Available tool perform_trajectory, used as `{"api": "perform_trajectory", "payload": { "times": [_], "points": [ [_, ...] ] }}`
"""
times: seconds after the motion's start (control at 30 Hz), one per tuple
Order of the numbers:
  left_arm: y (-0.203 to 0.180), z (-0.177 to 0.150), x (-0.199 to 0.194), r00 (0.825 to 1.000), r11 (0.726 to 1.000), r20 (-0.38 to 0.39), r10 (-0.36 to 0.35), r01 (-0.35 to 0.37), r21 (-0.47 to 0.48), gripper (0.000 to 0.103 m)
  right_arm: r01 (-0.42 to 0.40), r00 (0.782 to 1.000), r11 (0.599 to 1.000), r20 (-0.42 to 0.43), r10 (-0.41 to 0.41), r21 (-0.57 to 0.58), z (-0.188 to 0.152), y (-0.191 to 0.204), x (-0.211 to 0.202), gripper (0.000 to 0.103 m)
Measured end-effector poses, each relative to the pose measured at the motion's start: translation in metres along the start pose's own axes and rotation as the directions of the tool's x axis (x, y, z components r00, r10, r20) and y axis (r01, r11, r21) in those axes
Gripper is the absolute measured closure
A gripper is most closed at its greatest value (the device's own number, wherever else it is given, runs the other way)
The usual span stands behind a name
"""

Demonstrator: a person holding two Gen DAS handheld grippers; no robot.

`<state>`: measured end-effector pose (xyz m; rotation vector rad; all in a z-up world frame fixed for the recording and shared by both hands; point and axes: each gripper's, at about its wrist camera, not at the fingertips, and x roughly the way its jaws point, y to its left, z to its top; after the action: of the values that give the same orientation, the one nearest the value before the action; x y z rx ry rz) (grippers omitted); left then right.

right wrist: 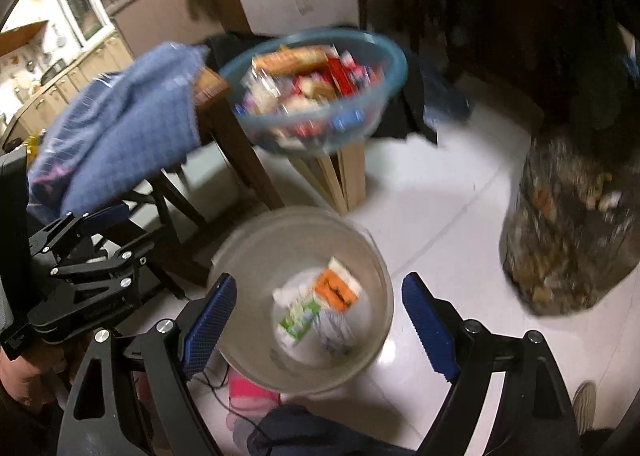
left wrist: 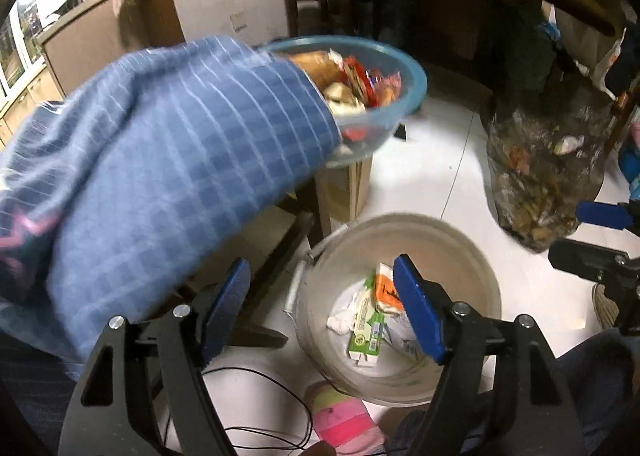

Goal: Collect trash
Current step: 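Open both tools to drop the tissue and cup into the bucket, then move both tools back over the table toward the tan sponge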

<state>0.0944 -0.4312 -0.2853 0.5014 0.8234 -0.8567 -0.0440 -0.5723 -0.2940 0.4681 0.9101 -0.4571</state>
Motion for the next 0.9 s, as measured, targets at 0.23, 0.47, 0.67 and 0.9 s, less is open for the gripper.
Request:
{"api": "perform_trajectory", "payload": {
  "times": [0.23,0.47,0.67,0.9],
  "points": [
    [0.034,0.014,-0.059,0.993,0.998,0.112,0.032,-0.027,-0.051,0.032,-0.035,0.984,0.993,0.169,0.053,-0.11,0.033,0.05,-0.053,0.018],
    [0.07,0.015,-0.114,0.978,0.992,0.195,0.076,-0.055,-0.112,0.032,-0.094,0.96,0.978,0.244,0.139,-0.188,0.054,0.102,-0.088,0.018],
    [0.13,0.002,-0.17,0.956,0.969,0.251,0.149,-0.091,-0.228,0.032,-0.158,0.945,0.951,0.238,0.224,-0.267,0.067,0.156,-0.096,0.016],
    [0.247,-0.035,-0.226,0.92,0.88,0.223,0.324,-0.206,-0.429,0.032,-0.236,0.928,0.906,0.194,0.318,-0.352,0.079,0.23,-0.087,0.015]
  ]
}}
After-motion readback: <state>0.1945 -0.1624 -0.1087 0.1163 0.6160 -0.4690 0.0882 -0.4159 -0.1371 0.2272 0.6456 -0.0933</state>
